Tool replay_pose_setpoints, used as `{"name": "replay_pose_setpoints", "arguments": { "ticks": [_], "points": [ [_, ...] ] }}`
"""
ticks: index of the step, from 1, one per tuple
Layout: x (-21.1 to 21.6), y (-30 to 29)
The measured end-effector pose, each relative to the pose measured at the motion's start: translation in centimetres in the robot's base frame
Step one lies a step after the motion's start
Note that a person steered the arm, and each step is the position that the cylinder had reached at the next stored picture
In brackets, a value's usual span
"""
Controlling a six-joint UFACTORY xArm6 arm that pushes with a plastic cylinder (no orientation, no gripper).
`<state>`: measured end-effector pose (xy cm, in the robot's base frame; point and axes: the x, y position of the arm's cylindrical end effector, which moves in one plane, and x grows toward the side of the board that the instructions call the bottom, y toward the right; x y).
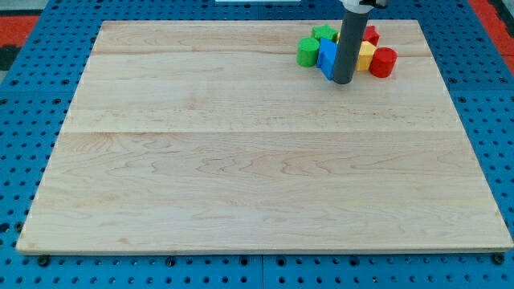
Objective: Point your arm at the red star
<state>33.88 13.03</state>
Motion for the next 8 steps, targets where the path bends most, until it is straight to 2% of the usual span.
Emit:
{"name": "replay_pose_setpoints", "arguments": {
  "ticks": [2,4,6,7,8],
  "points": [
    [0.0,-0.5],
    [2.7,-0.1],
    [3.4,2.0],
    [6.5,6.1],
    [7.1,14.2]
  ]
}}
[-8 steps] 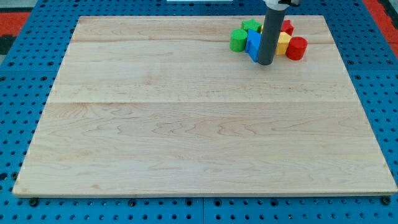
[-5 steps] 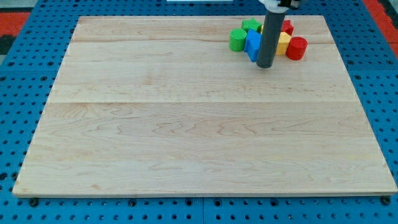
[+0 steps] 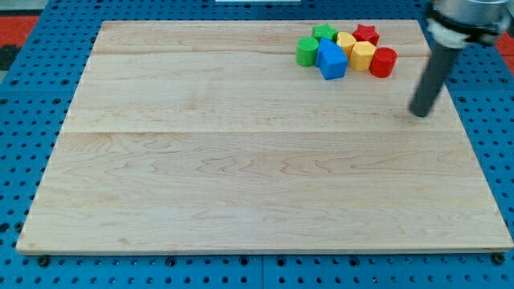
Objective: Point your arm at the red star
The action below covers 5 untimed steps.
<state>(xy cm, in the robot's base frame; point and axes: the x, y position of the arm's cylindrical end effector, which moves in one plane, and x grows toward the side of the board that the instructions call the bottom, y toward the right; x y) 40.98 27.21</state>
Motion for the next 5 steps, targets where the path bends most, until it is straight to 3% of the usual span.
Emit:
{"name": "replay_pose_setpoints", "arguments": {
  "ticks": [1,5],
  "points": [
    [-0.3,7.2],
    [-11.4,5.0]
  ]
}}
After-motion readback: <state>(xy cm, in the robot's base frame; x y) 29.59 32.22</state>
